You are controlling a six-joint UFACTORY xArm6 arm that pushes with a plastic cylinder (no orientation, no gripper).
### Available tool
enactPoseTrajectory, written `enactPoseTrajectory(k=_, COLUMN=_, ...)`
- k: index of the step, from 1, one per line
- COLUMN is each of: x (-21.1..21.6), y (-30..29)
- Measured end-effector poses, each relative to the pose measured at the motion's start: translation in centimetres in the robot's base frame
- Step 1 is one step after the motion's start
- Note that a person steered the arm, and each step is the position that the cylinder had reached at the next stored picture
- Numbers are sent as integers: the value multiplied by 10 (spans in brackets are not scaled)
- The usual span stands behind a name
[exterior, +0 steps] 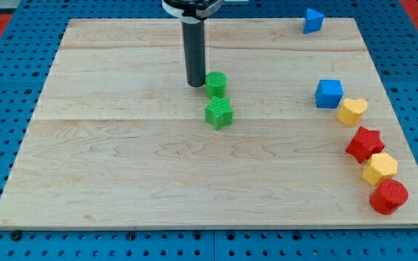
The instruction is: Slide the yellow heart to the bottom right of the green star
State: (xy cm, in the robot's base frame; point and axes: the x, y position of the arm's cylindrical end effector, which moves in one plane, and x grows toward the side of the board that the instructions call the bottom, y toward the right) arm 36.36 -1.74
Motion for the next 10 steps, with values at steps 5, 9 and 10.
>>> enactPoseTrajectory(k=5, x=-92, y=121)
enactPoseTrajectory(k=9, x=-39, y=293)
enactPoseTrajectory(k=10, x=13, y=309)
